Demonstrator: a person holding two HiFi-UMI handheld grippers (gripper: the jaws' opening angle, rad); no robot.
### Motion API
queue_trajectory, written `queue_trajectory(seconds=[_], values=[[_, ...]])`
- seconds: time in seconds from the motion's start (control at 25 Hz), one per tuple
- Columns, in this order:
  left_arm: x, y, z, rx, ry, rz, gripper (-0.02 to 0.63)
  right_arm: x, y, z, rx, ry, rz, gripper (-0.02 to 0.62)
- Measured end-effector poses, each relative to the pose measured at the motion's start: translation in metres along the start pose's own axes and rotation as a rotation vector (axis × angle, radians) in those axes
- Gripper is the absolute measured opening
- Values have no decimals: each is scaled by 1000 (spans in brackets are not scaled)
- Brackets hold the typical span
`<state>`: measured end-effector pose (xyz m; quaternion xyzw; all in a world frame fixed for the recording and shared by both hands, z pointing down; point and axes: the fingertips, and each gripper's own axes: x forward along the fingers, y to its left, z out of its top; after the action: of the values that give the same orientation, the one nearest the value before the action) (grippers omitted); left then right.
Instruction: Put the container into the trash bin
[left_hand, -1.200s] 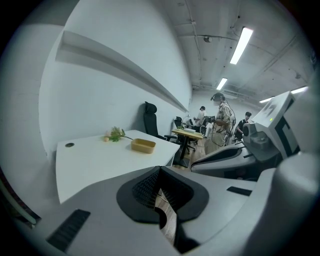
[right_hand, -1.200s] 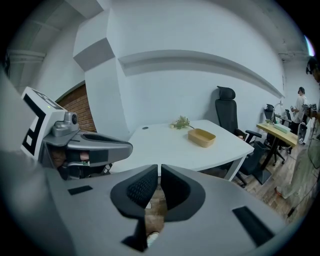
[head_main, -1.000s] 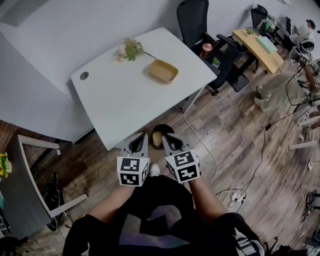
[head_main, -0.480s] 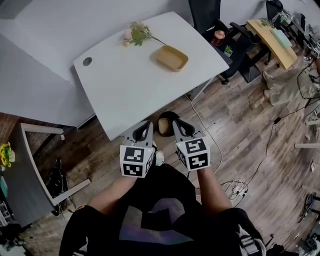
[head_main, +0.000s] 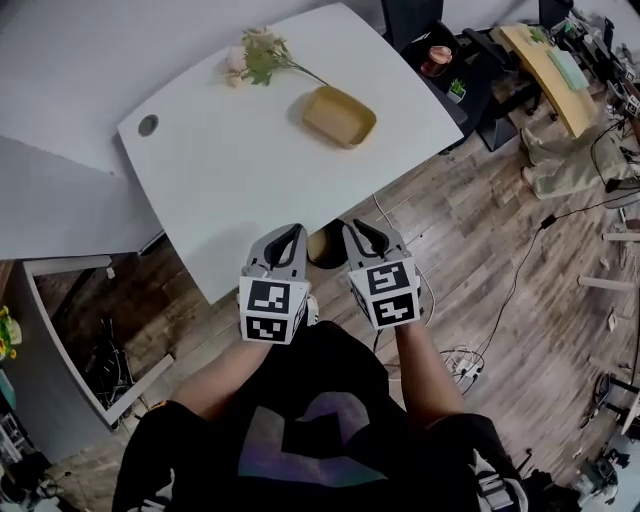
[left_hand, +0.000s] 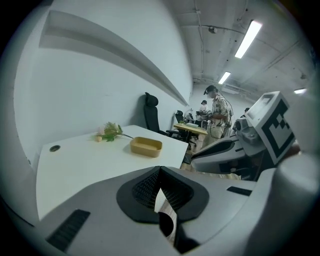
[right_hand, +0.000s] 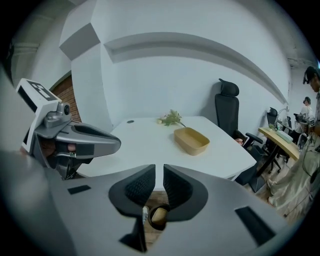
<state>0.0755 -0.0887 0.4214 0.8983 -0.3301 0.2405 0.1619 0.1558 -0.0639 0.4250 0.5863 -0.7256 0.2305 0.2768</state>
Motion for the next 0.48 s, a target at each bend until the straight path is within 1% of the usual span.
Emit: queue_trajectory(seconds=[0.12, 0.28, 0.48], values=[[26, 24, 11, 2, 15, 8, 8, 28, -19, 17, -28, 25, -16, 66], [61, 53, 32, 15, 1, 15, 8, 70, -49, 43, -86, 55, -54, 75], [96, 86, 44, -7, 4, 25, 8, 119, -77, 60, -163, 122, -85, 87]])
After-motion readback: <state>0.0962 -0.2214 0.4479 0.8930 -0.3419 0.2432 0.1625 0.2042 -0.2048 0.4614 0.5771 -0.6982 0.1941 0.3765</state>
